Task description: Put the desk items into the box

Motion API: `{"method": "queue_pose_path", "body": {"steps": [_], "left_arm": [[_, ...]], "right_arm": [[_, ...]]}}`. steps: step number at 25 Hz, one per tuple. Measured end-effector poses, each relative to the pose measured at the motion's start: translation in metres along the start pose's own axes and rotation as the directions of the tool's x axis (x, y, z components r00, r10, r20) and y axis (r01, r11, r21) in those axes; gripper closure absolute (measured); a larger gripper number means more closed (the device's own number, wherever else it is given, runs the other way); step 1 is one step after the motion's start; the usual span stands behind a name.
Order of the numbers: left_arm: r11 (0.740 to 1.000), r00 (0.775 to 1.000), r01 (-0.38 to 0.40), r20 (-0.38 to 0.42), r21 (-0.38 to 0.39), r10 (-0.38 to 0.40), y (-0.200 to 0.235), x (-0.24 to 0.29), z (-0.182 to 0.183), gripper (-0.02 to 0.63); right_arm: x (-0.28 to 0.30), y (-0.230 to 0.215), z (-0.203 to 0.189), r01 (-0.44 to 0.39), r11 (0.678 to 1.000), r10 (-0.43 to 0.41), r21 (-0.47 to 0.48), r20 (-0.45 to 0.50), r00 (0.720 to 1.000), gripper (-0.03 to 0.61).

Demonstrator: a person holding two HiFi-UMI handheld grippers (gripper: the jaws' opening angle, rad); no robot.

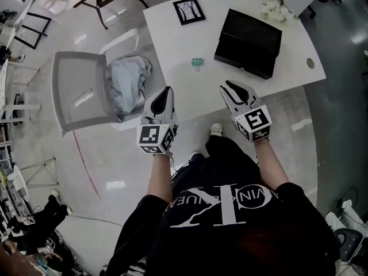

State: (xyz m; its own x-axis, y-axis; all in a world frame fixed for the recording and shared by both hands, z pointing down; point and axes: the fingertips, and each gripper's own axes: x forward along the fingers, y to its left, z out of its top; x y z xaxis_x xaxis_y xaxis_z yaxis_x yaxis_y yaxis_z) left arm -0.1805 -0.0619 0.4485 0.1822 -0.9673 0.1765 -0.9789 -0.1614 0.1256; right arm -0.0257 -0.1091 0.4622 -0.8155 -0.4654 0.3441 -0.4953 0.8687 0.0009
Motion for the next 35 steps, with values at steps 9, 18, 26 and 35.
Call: {"method": "queue_pose_path", "body": {"steps": [9, 18, 26, 35], "left_arm": [[0.996, 0.995, -0.085, -0.049, -0.037, 0.083, 0.013, 0.018, -0.008, 0.603], [0.989, 0.987, -0.145, -0.076, -0.043, 0.141, 0.014, 0.020, -0.018, 0.603], [0.992, 0.986, -0.121, -0.119, -0.041, 0.115, 0.017, 0.029, -0.030, 0.603], [0.996, 0.989, -0.062, -0.136, -0.065, 0.053, 0.031, 0.056, -0.035, 0.603]], "right_arm": [[0.045, -0.013, -0.004, -0.125, 0.990, 0.120, -0.067, -0.072, 0.990, 0.528], [0.075, -0.013, -0.010, -0.211, 0.970, 0.197, -0.122, -0.114, 0.974, 0.528], [0.100, -0.010, -0.019, -0.217, 0.954, 0.181, -0.204, -0.181, 0.967, 0.522], [0.129, -0.012, -0.023, -0.218, 0.942, 0.153, -0.256, -0.251, 0.956, 0.520]]}}
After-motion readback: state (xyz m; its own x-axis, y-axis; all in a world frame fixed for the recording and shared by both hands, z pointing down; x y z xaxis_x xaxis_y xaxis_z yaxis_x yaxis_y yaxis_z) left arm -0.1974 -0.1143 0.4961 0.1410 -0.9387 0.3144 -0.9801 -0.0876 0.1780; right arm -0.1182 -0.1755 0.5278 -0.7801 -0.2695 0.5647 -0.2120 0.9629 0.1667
